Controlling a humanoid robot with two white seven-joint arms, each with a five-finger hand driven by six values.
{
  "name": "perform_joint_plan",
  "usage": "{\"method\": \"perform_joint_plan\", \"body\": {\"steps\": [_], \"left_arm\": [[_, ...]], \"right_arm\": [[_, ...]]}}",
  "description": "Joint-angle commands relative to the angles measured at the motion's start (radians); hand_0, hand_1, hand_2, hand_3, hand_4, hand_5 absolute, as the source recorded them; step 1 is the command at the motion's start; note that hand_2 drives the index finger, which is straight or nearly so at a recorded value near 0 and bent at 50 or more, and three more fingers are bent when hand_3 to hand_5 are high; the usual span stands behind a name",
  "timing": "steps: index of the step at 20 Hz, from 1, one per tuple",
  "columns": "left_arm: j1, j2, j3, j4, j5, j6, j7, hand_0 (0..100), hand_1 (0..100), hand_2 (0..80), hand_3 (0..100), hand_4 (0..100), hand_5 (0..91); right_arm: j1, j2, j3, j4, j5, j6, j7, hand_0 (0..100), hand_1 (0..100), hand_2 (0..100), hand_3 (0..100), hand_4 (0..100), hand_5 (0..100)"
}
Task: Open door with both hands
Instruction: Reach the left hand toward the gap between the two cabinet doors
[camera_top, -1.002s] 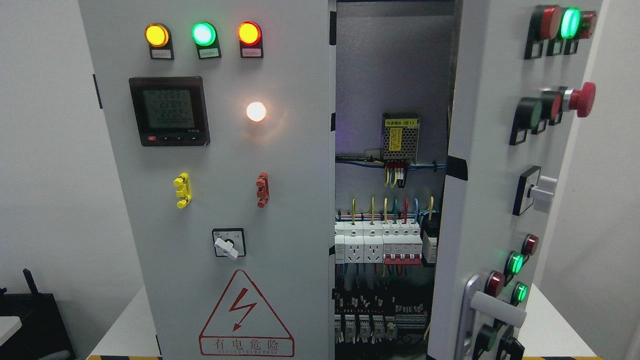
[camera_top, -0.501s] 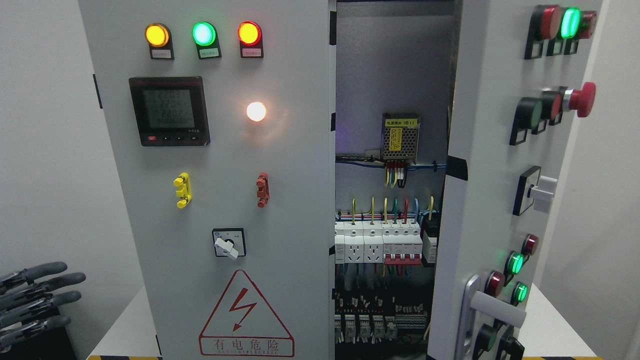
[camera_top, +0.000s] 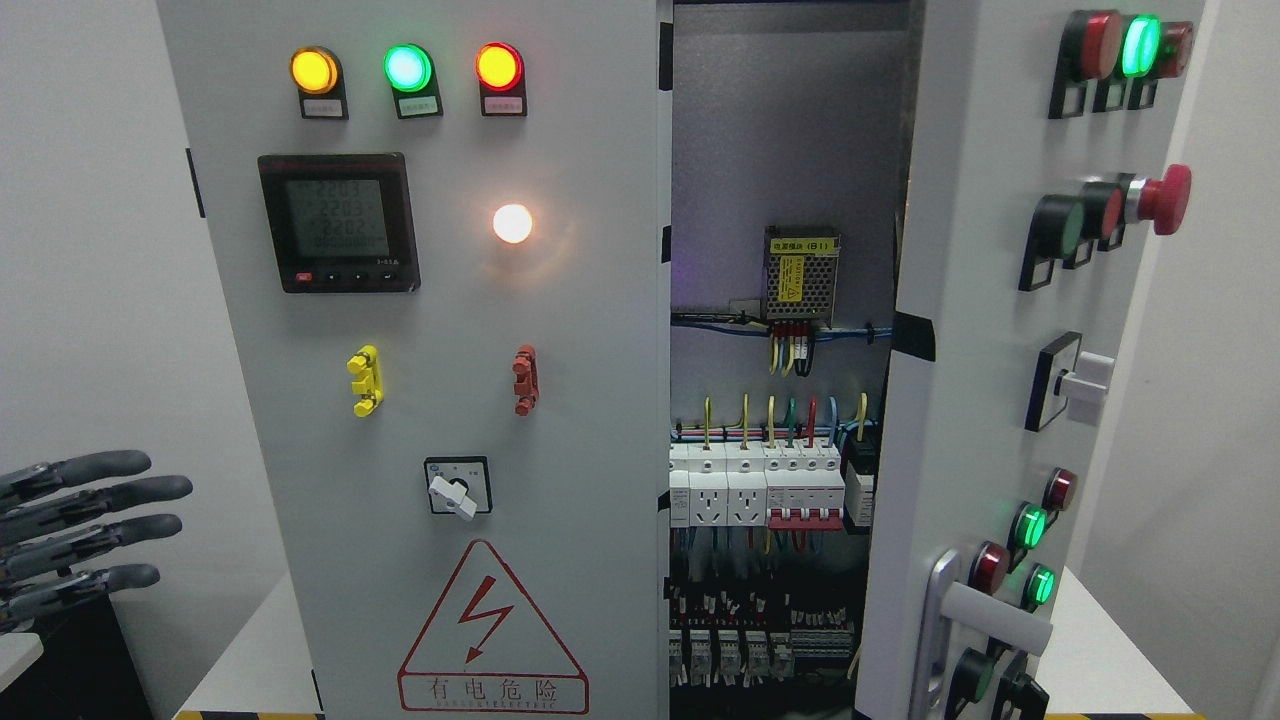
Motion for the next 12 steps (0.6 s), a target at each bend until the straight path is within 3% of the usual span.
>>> {"method": "perform_joint_plan", "body": {"steps": [1, 5, 9, 12], "left_arm": [[-0.571, -0.116, -0.699, -0.014, -0.111, 0.008, 0.01, 0, 0, 0.0, 0, 3, 0.0], [-0.886, -0.208, -0.995, 0.062, -0.124, 0.085, 0.011, 0, 0, 0.0, 0, 3, 0.0], [-1.096, -0.406, -1.12, 0.247, -0.142, 0.291, 0.013, 0, 0, 0.0, 0, 3, 0.0], [-1.21, -0.506, -1.194, 0.327, -0.178, 0.311, 0.013, 0, 0, 0.0, 0, 3, 0.0]], "right_arm": [[-0.001, 0.0, -0.001, 0.001, 0.0, 0.001, -0.002, 0, 0, 0, 0, 0, 0], [-0.001, 0.0, -0.001, 0.001, 0.0, 0.001, -0.002, 0, 0, 0, 0, 0, 0], [-0.001, 0.0, -0.001, -0.001, 0.0, 0.001, -0.002, 0, 0, 0, 0, 0, 0], [0.001, 0.0, -0.001, 0.001, 0.0, 0.001, -0.002, 0, 0, 0, 0, 0, 0]]}}
